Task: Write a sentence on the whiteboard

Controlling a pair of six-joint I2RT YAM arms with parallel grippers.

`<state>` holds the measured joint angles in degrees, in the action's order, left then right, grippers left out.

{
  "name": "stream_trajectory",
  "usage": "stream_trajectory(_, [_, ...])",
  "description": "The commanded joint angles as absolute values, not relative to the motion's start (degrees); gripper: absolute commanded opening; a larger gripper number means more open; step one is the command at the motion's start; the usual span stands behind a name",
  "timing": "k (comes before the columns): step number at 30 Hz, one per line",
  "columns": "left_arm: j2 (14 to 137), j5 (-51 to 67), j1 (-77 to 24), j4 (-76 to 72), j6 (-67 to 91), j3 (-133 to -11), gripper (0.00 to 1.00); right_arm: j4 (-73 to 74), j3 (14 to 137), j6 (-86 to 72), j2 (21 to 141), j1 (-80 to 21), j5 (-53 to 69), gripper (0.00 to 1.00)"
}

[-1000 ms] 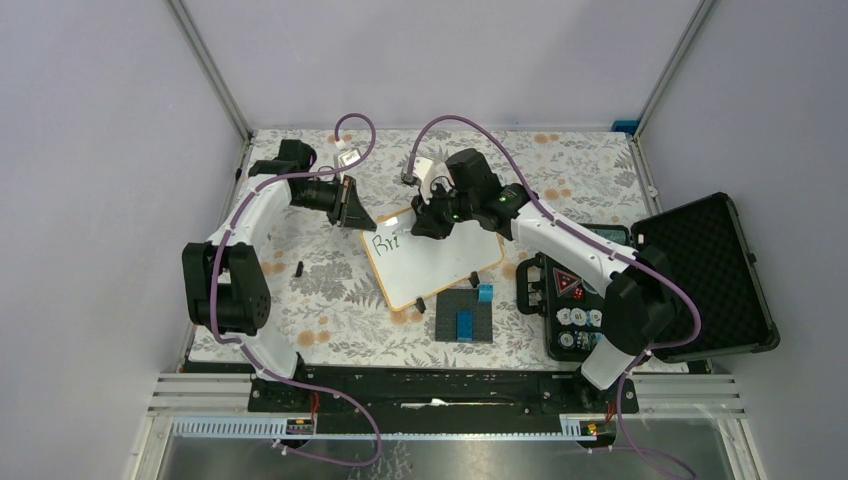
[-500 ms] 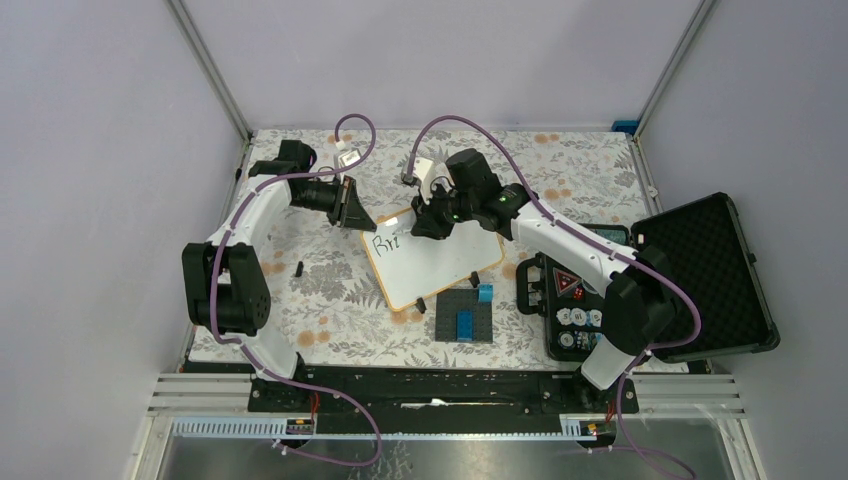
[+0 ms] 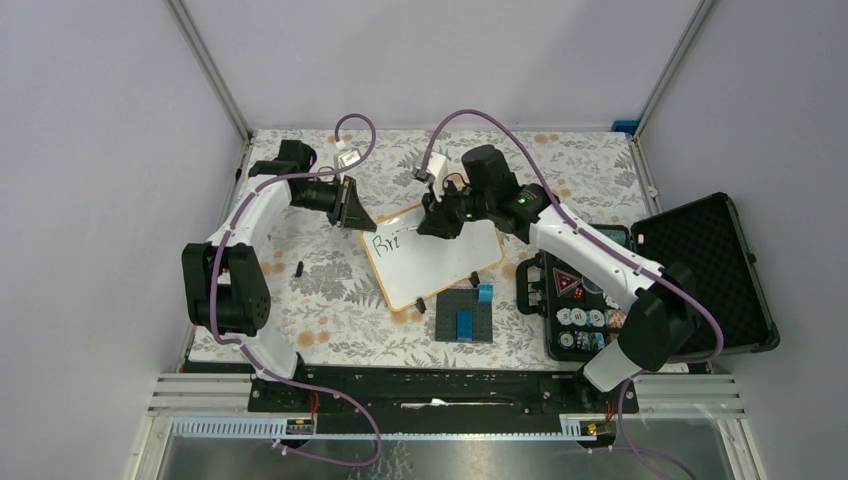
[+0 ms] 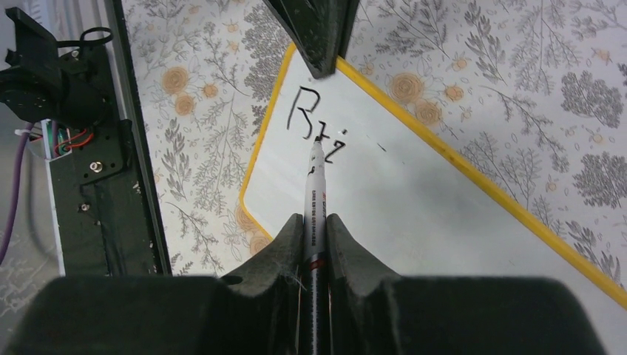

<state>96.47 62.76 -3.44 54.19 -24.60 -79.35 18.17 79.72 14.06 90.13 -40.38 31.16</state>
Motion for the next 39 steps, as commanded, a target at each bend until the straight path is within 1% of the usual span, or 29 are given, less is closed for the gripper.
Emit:
stream_trajectory(1, [94.3, 61.7, -4.39, 54.09, -25.74, -78.45, 0.0, 18.28, 77.61, 13.98, 87.57, -37.92, 32.1, 0.0])
stream_trajectory(10, [94.5, 61.89, -4.39, 54.09, -25.75, -78.46, 0.0, 17.03, 74.97, 15.56, 87.48, -37.81, 30.42, 0.0])
stream_trajectory(39, [94.66, 61.9, -4.57, 54.14, -26.1, -78.44, 0.0, 14.86, 79.7, 14.37, 93.68, -39.07, 28.36, 0.0])
